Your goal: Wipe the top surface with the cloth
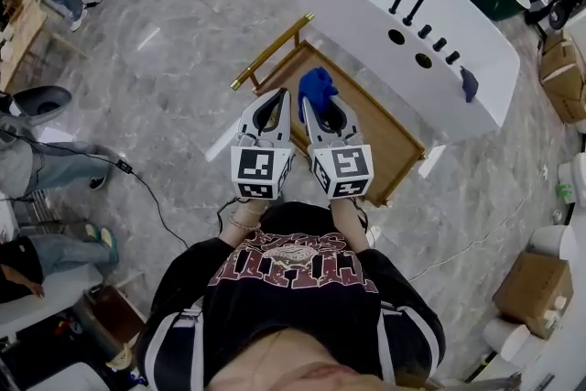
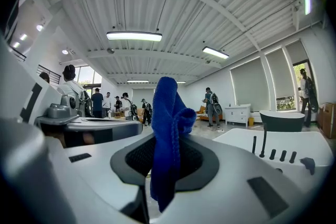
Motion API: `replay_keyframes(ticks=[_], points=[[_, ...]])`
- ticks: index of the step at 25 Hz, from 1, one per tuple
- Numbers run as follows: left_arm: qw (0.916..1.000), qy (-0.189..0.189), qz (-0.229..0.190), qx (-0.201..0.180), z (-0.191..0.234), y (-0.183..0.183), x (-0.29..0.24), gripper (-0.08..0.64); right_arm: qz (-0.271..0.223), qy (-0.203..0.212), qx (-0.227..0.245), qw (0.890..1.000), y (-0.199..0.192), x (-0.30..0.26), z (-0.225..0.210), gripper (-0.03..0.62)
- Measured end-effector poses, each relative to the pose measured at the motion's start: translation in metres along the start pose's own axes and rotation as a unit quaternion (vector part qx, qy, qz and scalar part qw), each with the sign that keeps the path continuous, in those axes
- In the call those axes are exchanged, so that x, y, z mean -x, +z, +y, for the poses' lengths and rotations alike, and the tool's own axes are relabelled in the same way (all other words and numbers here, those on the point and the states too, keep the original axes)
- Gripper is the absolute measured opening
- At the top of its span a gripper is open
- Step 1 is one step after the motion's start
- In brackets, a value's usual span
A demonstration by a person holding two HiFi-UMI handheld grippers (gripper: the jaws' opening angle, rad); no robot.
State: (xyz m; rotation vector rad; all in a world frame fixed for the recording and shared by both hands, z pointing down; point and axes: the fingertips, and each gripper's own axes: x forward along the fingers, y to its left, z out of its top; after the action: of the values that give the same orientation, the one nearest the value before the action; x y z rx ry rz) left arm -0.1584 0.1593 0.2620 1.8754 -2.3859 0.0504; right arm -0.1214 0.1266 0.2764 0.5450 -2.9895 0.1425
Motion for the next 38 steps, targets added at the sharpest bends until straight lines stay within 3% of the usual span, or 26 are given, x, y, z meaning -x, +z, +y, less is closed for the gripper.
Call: replay_keyframes(ticks=[6,15,20,28,38], points=[[0.9996,-0.024,0.011,0.005,0.013,-0.011,-0.013,0.048,0.013,-0.038,-0.011,0.999,-0.014,-0.012,-0.009,0.089],[0.9975,-0.065,0.028,0.004,-0.016,-0.028,-0.072,0.048,0.019,-0.075,-0.024,0.997,-0.025,-0.018,-0.070,0.089],[0.9954,-0.087,0.039,-0.008,-0.039,-0.020,-0.113,0.048,0.027,-0.080,-0.029,0.996,-0.019,-0.031,-0.109,0.089],[0.9946,-0.083,0.058,-0.020,-0.055,-0.031,-0.150,0.048,0.033,-0.074,-0.037,0.996,-0.027,-0.038,-0.147,0.089],[0.9879,-0.138,0.066,-0.024,-0.064,-0.035,-0.187,0.048,0.038,-0.128,-0.049,0.990,-0.037,-0.049,-0.178,0.089]])
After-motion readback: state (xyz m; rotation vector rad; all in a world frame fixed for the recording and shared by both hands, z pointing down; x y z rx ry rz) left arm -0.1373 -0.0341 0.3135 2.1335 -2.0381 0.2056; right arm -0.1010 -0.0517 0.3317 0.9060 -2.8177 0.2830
